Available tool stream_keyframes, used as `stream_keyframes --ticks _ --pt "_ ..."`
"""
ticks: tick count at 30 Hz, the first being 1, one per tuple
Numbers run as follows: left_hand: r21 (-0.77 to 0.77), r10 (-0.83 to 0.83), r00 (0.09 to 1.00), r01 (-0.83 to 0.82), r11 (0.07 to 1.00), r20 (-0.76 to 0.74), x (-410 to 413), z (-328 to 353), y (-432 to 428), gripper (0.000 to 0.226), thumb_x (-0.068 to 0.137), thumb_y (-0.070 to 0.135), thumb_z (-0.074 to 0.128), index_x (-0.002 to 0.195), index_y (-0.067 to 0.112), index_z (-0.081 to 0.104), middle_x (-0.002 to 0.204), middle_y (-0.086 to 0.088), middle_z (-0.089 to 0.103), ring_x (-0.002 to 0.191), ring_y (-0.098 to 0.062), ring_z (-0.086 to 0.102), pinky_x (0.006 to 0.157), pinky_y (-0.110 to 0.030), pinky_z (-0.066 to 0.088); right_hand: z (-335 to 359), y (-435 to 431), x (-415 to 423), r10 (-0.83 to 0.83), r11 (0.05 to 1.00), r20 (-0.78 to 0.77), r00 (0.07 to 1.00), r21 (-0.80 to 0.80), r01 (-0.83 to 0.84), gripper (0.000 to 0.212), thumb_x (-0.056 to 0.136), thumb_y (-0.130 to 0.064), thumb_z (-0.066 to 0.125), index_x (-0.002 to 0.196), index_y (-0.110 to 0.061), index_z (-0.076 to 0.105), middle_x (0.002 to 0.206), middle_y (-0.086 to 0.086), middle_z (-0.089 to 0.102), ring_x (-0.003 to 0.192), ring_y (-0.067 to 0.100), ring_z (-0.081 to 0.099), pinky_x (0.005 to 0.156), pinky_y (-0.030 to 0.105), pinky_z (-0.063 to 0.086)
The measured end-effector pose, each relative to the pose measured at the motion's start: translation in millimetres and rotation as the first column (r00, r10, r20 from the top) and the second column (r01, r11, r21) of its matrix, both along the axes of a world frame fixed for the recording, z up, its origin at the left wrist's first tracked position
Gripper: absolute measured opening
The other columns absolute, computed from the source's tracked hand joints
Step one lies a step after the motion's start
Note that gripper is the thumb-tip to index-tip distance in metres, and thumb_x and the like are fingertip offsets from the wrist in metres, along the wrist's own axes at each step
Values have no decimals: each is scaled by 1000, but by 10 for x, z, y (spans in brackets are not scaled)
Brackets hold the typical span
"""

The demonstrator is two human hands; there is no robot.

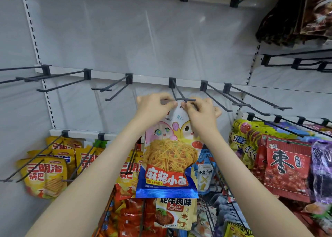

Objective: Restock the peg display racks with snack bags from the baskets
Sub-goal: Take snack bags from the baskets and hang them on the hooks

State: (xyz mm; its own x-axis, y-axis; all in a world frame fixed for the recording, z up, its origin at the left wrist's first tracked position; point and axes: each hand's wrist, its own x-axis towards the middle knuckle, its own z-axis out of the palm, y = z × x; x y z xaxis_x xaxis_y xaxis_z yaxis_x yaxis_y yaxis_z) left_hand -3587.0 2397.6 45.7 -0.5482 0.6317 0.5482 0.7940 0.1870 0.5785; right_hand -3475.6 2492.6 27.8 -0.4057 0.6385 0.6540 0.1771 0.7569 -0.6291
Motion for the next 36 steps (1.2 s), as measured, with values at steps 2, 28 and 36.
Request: stream_keyframes --ticks 2,28,36 --pt "-15 -70 990 72 997 126 -41 19 -2 23 88 42 61 67 36 58 59 11 59 81 -8 50 80 -32 38 4 -1 5 9 1000 1 1000 -22 -9 23 93 -30 57 82 -13 68 70 -7 47 82 -2 23 101 46 26" --pt "-19 -165 972 170 985 167 -2 7 -69 11 89 36 64 85 28 71 69 8 62 83 0 51 71 1 26 30 77 120 280 947 125 952 -200 -253 29 64 -66 51 84 -52 66 99 2 61 114 33 49 95 49 46" --pt "-55 -86 996 84 995 -37 1 21 -59 18 95 40 54 85 33 68 69 9 59 86 19 28 73 -28 13 126 -2 232 203 979 103 974 -39 -200 6 89 -27 65 91 -26 71 77 -19 43 98 1 43 104 48 33"
